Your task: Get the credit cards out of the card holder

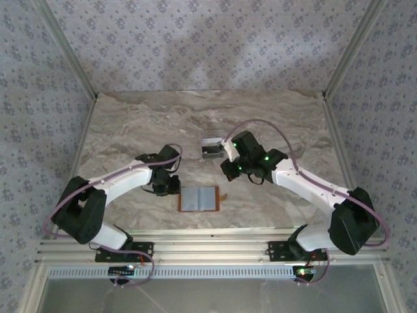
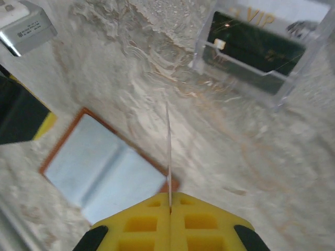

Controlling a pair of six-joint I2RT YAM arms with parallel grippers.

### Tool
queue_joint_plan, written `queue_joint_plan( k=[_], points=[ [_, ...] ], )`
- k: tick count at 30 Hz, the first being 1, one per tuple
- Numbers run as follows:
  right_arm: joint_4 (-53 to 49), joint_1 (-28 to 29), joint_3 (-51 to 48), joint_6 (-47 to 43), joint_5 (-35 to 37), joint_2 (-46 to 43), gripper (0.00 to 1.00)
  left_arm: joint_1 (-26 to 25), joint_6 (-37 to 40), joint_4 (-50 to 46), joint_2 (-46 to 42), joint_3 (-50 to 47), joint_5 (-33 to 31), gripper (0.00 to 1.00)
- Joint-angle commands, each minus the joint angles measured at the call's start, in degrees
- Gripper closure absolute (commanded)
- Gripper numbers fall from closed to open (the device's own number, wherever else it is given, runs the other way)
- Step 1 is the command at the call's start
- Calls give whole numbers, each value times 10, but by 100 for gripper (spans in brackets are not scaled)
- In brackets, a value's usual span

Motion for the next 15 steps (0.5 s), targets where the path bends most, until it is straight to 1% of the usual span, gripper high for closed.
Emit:
queue_joint_plan(
  k=[1, 4, 6, 11, 15],
  points=[
    [-59, -4, 35, -228, 48, 22, 100, 6, 18, 29, 20, -4, 44, 76],
    [-69, -15, 60, -342, 79, 55, 100, 5, 24, 46, 31, -9, 61, 77],
    [-80, -27, 88, -401, 80, 82, 100, 6, 26, 50, 41, -10, 67, 77],
    [-137, -54, 192, -508, 49, 150, 100, 5, 32, 60, 62, -16, 78, 77],
    [-173, -68, 266, -569, 13, 207, 100, 5, 32, 63, 71, -18, 83, 77]
  ],
)
